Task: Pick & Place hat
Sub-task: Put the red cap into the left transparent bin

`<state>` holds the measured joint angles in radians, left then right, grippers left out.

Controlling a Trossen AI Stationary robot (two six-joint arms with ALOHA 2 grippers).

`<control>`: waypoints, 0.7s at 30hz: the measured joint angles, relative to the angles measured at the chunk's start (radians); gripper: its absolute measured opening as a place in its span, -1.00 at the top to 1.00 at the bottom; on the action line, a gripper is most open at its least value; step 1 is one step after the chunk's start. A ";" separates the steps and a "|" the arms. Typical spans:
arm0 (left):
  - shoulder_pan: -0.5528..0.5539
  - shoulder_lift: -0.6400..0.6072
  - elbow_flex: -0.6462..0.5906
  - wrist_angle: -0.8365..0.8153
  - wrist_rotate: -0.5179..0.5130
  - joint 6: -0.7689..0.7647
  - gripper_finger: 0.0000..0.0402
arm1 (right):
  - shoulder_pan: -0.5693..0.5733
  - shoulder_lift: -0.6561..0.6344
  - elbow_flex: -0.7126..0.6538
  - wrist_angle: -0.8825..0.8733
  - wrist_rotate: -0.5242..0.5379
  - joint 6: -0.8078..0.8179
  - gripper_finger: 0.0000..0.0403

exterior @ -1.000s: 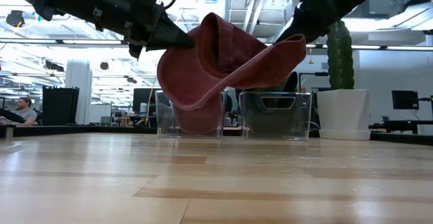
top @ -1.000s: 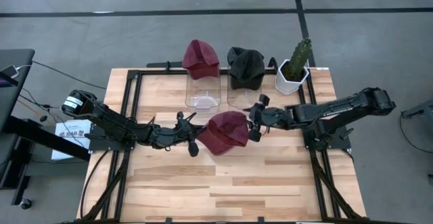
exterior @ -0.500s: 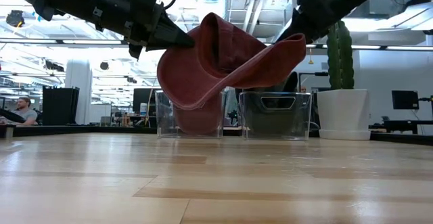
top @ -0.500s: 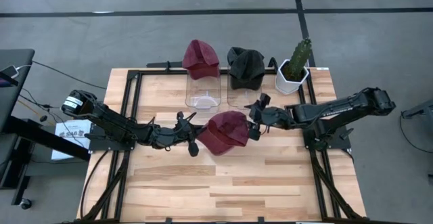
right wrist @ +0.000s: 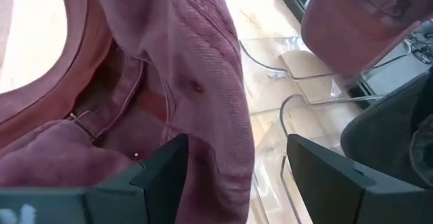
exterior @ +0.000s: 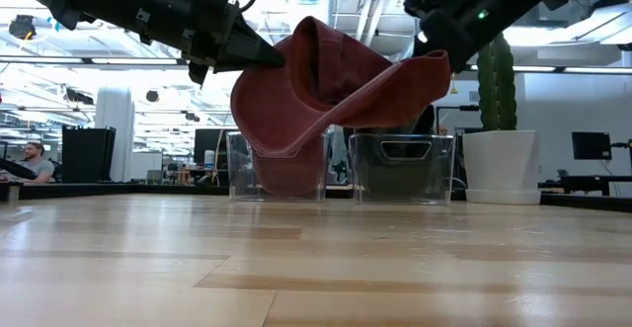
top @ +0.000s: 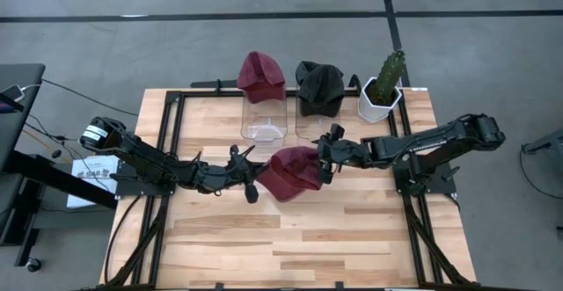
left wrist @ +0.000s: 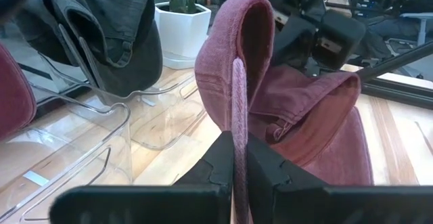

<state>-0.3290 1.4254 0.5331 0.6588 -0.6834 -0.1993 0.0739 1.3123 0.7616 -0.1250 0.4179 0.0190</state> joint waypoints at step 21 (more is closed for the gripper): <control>0.000 0.000 0.000 -0.007 0.167 -0.012 0.65 | -0.035 -0.004 0.008 0.057 -0.063 -0.001 0.95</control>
<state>-0.3294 1.4254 0.5331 0.6515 -0.5165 -0.2113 0.0385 1.3086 0.7701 -0.0677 0.3546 0.0183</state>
